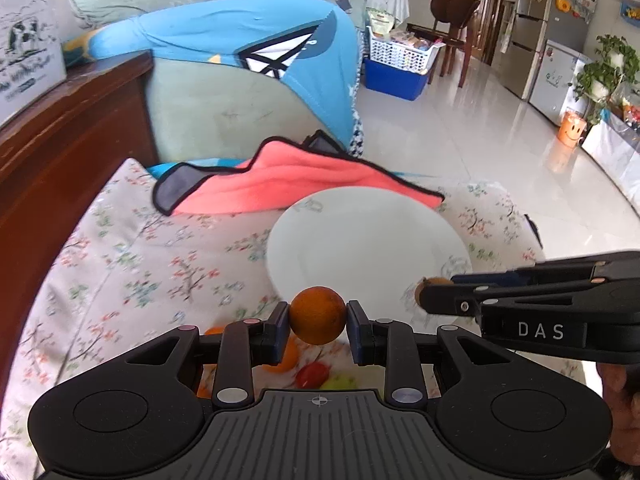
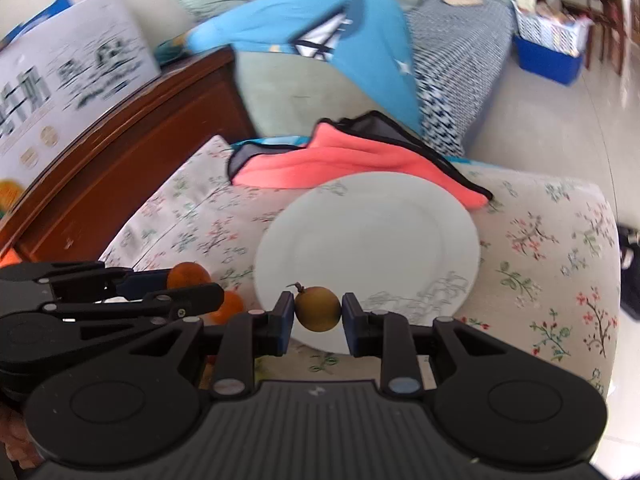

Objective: Organize fruits
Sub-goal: 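Carry the orange and kiwi over the white plate and open both tools, then move both open tools back to the fruit pile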

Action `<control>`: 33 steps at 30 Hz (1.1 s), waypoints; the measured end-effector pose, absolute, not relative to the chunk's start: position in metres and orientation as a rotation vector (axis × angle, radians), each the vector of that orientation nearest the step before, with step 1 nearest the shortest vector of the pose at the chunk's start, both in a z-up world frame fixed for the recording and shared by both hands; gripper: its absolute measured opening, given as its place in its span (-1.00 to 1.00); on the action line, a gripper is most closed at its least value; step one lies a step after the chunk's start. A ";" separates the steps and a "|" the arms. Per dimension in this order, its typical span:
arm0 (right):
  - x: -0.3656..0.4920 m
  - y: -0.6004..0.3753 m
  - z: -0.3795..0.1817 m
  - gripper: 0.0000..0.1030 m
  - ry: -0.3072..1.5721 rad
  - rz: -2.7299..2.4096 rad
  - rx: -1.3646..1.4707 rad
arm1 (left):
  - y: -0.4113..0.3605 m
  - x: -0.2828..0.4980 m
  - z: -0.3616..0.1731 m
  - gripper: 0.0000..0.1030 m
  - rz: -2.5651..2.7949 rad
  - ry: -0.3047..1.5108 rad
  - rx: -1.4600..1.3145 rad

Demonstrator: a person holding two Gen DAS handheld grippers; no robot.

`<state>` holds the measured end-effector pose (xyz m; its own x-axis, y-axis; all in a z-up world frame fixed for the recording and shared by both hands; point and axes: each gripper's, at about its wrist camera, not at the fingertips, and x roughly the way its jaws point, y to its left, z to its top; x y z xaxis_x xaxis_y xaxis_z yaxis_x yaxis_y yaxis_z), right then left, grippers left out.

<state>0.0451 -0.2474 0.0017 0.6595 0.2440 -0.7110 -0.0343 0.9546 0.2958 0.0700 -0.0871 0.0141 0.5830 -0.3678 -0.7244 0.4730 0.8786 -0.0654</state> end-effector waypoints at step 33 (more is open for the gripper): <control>0.068 -0.282 -0.017 -0.42 0.855 0.050 0.443 | -0.102 0.094 0.001 0.17 -0.489 0.841 0.085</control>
<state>0.0682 -0.2824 -0.0165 0.6608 0.2175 -0.7184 0.1325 0.9083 0.3969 0.0940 -0.1018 0.0006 0.5632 -0.3821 -0.7327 0.4481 0.8862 -0.1177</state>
